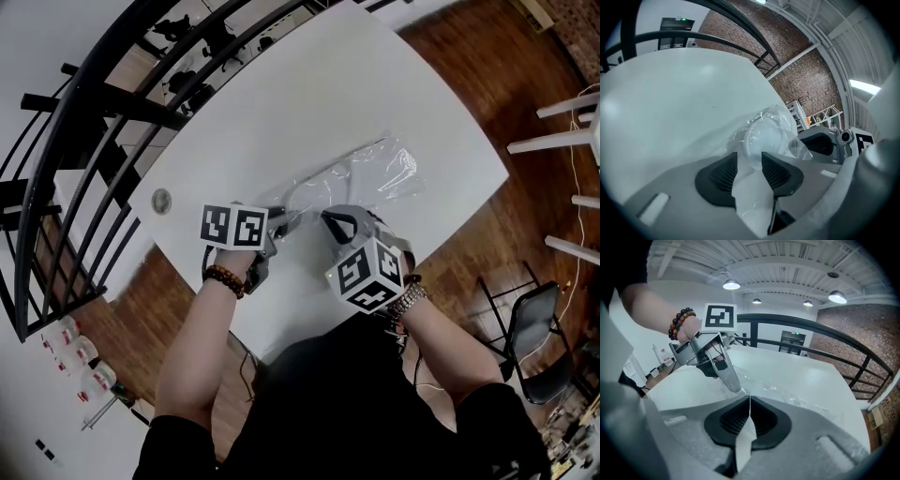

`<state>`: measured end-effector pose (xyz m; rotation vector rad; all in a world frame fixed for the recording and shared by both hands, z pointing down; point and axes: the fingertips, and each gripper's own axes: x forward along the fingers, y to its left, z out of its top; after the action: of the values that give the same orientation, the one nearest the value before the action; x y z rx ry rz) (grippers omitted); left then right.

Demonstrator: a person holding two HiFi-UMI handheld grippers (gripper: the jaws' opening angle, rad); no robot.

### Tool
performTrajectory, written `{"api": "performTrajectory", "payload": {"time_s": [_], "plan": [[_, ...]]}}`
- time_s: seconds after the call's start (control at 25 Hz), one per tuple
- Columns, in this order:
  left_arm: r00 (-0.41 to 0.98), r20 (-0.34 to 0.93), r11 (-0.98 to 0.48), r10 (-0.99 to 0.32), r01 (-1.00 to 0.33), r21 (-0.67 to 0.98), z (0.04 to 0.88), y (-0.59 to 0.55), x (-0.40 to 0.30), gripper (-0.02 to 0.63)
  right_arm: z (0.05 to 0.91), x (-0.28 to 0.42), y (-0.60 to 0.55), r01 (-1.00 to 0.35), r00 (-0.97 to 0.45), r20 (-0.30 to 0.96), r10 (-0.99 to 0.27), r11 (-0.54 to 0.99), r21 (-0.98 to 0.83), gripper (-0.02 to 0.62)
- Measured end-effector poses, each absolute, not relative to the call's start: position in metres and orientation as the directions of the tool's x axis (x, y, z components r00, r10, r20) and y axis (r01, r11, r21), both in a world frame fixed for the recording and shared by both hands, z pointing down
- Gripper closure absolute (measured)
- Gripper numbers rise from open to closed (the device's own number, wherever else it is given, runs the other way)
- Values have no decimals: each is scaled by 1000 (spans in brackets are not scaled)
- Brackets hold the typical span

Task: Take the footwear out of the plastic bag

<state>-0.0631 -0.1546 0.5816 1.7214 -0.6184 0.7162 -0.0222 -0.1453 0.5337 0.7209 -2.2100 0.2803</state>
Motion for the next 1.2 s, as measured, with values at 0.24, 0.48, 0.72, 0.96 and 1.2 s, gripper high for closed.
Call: {"api": "performTrajectory", "payload": {"time_s": [0.24, 0.48, 0.72, 0.96, 1.2], "plan": [[721, 691, -173, -45, -687, 705, 580, -151, -60, 417, 527, -24, -145, -580, -546, 724, -422, 814, 38, 600], [752, 657, -118, -61, -659, 743, 582, -151, -58, 427, 524, -27, -143, -570, -555, 718, -420, 821, 39, 600], [750, 653, -126, -105, -662, 739, 580, -154, -61, 490, 522, -22, -138, -559, -590, 709, -385, 829, -14, 503], [761, 635, -133, -135, -649, 749, 574, -155, -65, 506, 512, 50, -173, -711, -517, 691, -506, 703, -16, 484], [769, 622, -145, -151, -639, 755, 571, -154, -67, 515, 533, 133, -210, -835, -387, 734, -558, 550, -22, 471]]}}
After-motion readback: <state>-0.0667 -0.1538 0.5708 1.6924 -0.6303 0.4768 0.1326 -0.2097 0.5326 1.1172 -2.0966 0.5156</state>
